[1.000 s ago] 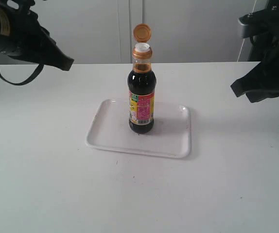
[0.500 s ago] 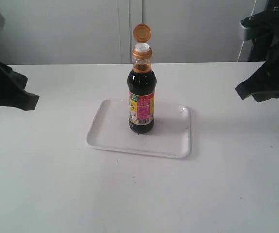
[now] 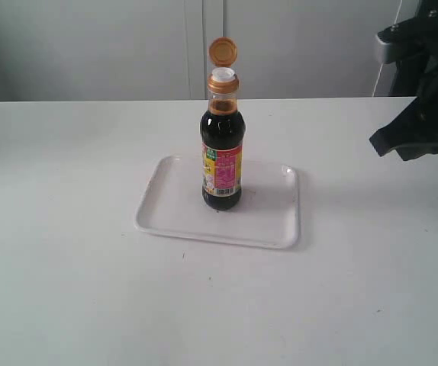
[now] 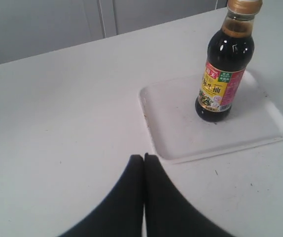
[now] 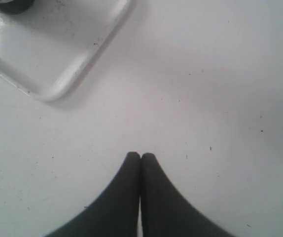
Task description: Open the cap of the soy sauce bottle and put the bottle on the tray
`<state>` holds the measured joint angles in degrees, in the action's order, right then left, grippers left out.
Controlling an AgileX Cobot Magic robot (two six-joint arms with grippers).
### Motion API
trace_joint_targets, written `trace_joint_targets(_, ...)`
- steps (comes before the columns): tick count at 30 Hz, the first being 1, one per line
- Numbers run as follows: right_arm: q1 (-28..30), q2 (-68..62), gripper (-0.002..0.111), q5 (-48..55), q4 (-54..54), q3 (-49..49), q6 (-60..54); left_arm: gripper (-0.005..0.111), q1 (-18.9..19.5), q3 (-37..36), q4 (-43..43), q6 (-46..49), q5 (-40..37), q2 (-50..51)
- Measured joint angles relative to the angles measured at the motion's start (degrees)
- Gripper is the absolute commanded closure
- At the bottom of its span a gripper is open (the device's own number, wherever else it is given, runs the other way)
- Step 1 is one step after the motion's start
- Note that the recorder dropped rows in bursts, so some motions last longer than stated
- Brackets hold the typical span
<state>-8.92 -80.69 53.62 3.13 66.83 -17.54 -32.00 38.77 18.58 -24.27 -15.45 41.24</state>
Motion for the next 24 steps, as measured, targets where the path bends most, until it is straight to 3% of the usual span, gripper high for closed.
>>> trace_joint_targets(9,0.0,0.0,0.108,0.0,0.0,0.0,0.0,0.107,0.0,-5.5,-0.7,0.6,0.1,-6.3)
trace_joint_targets(24,0.0,0.0,0.108,0.0,0.0,0.0,0.0,0.107,0.0,-5.7,2.2,3.3,-1.7,-6.5)
